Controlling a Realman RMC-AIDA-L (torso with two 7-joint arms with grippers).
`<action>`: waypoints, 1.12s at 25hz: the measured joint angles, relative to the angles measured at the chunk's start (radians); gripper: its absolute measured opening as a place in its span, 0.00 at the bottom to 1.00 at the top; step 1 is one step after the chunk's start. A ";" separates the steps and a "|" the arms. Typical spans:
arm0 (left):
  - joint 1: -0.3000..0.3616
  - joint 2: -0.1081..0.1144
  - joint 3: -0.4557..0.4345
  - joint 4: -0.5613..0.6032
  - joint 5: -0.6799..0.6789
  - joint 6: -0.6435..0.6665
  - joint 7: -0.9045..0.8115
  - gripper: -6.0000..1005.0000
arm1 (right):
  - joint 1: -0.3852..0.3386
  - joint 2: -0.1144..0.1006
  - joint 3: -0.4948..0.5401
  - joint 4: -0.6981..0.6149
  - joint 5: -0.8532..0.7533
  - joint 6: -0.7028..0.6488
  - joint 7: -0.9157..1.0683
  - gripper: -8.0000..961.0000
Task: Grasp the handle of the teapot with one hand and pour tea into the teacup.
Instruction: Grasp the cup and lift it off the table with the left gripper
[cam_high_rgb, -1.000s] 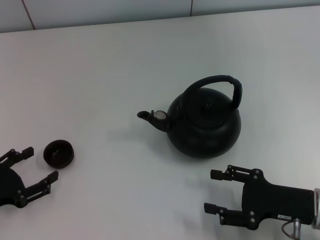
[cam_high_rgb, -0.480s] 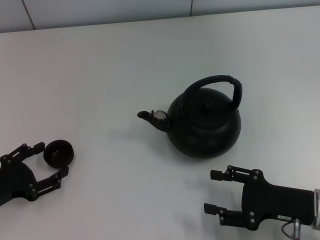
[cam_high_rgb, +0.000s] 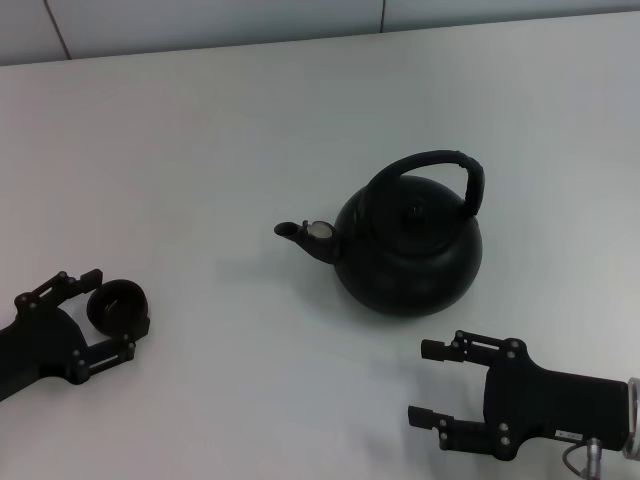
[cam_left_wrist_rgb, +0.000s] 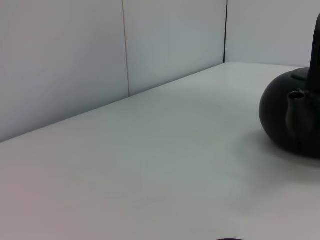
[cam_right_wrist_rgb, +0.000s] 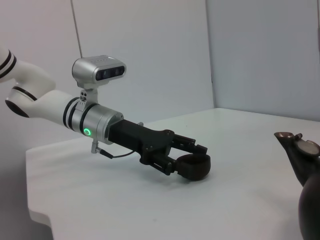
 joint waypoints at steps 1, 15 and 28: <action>0.000 0.000 0.000 0.000 -0.001 0.000 0.000 0.77 | 0.000 0.000 0.000 0.000 0.000 0.000 0.000 0.75; -0.004 0.003 0.023 0.001 0.002 0.001 -0.002 0.76 | 0.001 0.000 0.001 0.000 0.001 0.000 0.005 0.75; -0.014 0.004 0.025 0.001 -0.002 0.038 -0.009 0.69 | -0.003 0.000 0.001 0.004 0.002 0.000 0.004 0.75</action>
